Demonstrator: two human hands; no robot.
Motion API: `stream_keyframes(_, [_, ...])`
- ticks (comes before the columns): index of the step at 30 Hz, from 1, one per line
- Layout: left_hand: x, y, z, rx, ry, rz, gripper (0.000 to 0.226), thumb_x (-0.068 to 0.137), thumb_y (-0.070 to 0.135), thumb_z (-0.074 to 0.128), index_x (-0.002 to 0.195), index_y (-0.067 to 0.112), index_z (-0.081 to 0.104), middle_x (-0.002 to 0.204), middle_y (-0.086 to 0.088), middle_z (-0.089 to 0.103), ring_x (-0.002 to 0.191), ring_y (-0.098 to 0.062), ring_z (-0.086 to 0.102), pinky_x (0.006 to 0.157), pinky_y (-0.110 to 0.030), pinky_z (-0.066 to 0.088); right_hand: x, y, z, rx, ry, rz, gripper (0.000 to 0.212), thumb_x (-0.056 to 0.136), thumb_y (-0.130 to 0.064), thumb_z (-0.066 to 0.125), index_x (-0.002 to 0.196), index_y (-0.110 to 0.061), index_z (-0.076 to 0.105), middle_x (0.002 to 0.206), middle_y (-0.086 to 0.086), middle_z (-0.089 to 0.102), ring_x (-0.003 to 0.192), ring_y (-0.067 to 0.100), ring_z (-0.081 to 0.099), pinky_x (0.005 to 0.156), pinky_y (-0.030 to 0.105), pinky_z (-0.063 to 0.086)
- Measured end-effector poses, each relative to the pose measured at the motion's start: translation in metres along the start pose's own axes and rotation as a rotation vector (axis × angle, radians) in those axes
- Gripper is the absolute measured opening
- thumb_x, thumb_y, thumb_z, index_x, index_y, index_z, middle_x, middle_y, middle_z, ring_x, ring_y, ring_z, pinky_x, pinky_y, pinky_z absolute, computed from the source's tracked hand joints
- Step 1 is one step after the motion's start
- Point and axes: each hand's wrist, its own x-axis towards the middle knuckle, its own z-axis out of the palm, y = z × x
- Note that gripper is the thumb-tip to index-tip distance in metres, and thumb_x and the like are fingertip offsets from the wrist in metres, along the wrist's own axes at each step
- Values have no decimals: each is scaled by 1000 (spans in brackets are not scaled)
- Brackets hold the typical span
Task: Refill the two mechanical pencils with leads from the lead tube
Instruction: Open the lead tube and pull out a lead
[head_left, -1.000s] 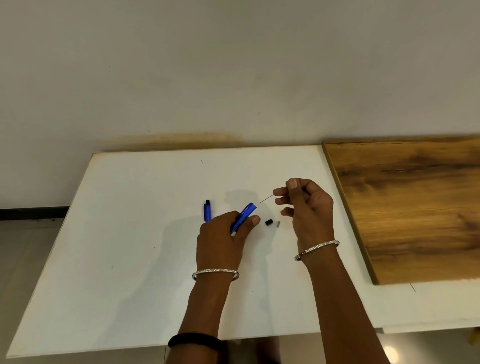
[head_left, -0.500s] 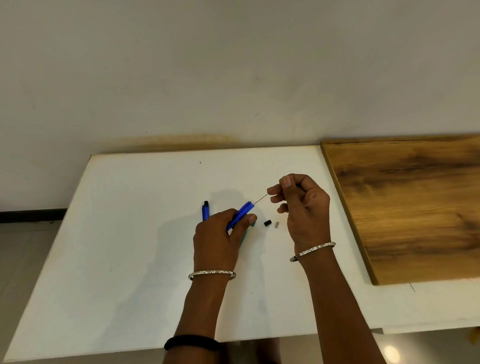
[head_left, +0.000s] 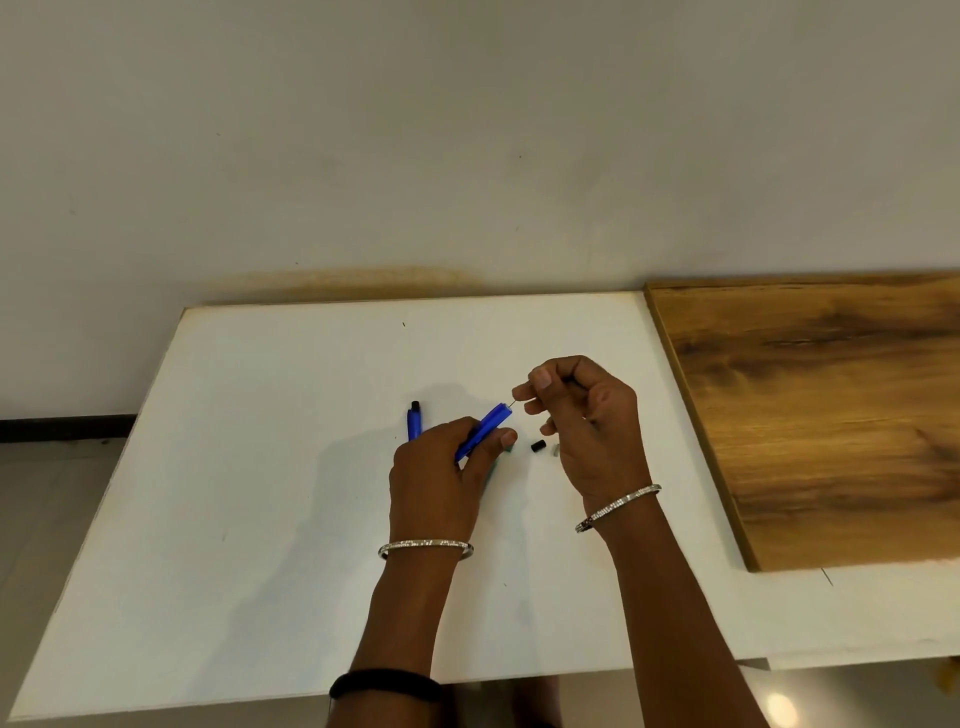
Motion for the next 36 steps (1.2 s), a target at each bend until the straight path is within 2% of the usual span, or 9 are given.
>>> stream_keyframes(5, [0, 1, -5, -13, -13, -16, 52, 71, 65, 48, 85, 19, 67, 63, 0, 62, 57, -18, 54, 56, -18, 37, -2, 2, 1, -96, -108, -21, 9, 87, -23, 69, 86, -14, 72, 82, -8, 73, 79, 7, 66, 69, 35, 59])
stream_keyframes(9, [1, 3, -8, -42, -31, -59, 56, 70, 65, 49, 87, 15, 68, 70, -7, 67, 63, -25, 58, 59, -16, 38, -2, -1, -5, -13, -135, 12, 9, 81, -29, 74, 88, -24, 76, 85, -5, 76, 81, 8, 69, 69, 26, 57])
stream_keyframes(12, [0, 5, -10, -99, -56, -63, 58, 71, 66, 50, 79, 12, 69, 68, -12, 68, 59, -29, 56, 56, -19, 41, 2, 1, -16, 41, 14, 94, 8, 83, -33, 72, 89, -29, 75, 84, -4, 76, 73, 10, 70, 62, 20, 55])
stream_keyframes(16, [1, 8, -12, -216, -70, -112, 56, 73, 62, 53, 82, 10, 70, 68, -2, 72, 51, -11, 49, 58, -14, 43, 4, 19, -32, -312, 228, 122, 4, 82, -19, 74, 85, -22, 76, 80, -6, 74, 70, 11, 67, 66, 22, 54])
stream_keyframes(19, [-1, 13, -13, -255, -102, -111, 59, 74, 64, 48, 85, 11, 71, 70, -1, 72, 55, -12, 51, 65, -30, 50, 1, 28, -32, -572, 114, 153, 8, 80, -17, 76, 87, -22, 77, 86, -5, 75, 68, 1, 60, 64, 9, 42])
stream_keyframes(22, [-3, 17, -14, -288, -121, -111, 62, 74, 66, 41, 89, 14, 71, 70, 6, 71, 56, -9, 51, 66, -31, 51, -2, 32, -26, -717, 30, 173, 12, 79, -16, 77, 89, -21, 77, 92, -3, 74, 67, 3, 55, 65, 12, 40])
stream_keyframes(27, [-4, 17, -14, -298, -153, -78, 55, 77, 62, 39, 97, 20, 69, 72, 7, 70, 57, -7, 51, 64, -27, 51, -4, 31, -22, -797, 31, 196, 11, 77, -23, 79, 87, -20, 76, 93, -1, 74, 84, 17, 66, 72, 23, 47])
stream_keyframes(33, [-4, 13, -13, -296, -178, -48, 32, 84, 51, 45, 103, 37, 66, 70, 11, 69, 59, 4, 53, 63, -18, 49, -4, 34, -20, -825, -14, 278, 6, 80, -20, 76, 76, -20, 70, 86, 0, 72, 83, 20, 66, 74, 28, 52])
stream_keyframes(36, [-4, 11, -12, -287, -174, -35, 26, 87, 46, 48, 101, 36, 67, 71, 12, 70, 60, 8, 56, 60, -7, 45, -1, 33, -21, -674, 56, 272, 6, 82, -19, 74, 79, -19, 69, 82, -4, 69, 77, 15, 62, 72, 26, 49])
